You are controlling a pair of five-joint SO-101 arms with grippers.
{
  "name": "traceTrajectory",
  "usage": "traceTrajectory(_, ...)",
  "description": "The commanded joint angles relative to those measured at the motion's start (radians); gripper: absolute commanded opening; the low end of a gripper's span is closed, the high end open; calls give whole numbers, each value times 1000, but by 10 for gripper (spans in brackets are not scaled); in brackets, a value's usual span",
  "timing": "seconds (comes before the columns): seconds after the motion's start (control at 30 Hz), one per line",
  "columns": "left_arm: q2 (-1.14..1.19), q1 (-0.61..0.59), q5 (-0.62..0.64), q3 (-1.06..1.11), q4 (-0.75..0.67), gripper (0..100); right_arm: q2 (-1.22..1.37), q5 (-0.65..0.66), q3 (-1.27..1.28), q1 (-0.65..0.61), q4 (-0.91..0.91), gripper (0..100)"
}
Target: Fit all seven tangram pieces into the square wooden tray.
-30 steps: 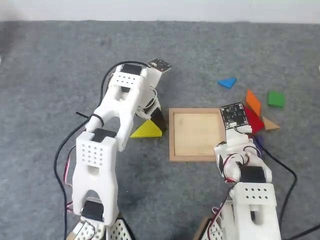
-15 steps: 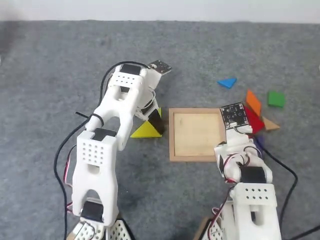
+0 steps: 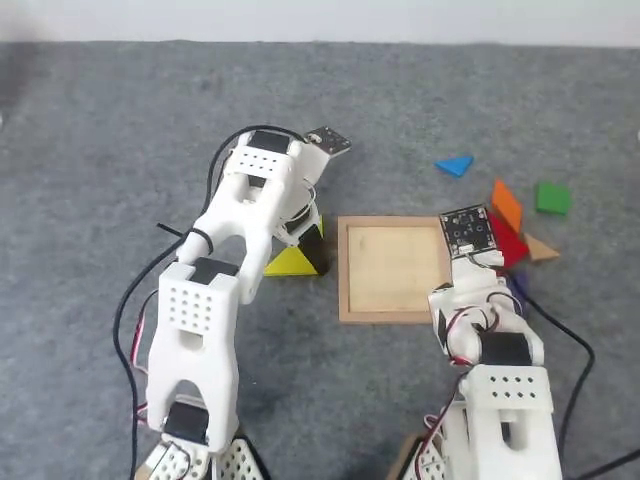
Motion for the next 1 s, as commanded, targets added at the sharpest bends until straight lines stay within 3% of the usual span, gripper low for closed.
traceTrajectory(0.0,5,44,3,10,41,400,-24,18,-9,-4,-18,127)
traceTrajectory(0.27,34,64,5,-12,112,395,-24,18,-9,-4,-18,127)
traceTrajectory(0.5,127,55,11,-159,224,280,-24,18,-9,-4,-16,127)
traceTrajectory(0.97,140,55,41,-278,226,240,-24,18,-9,-4,-16,127)
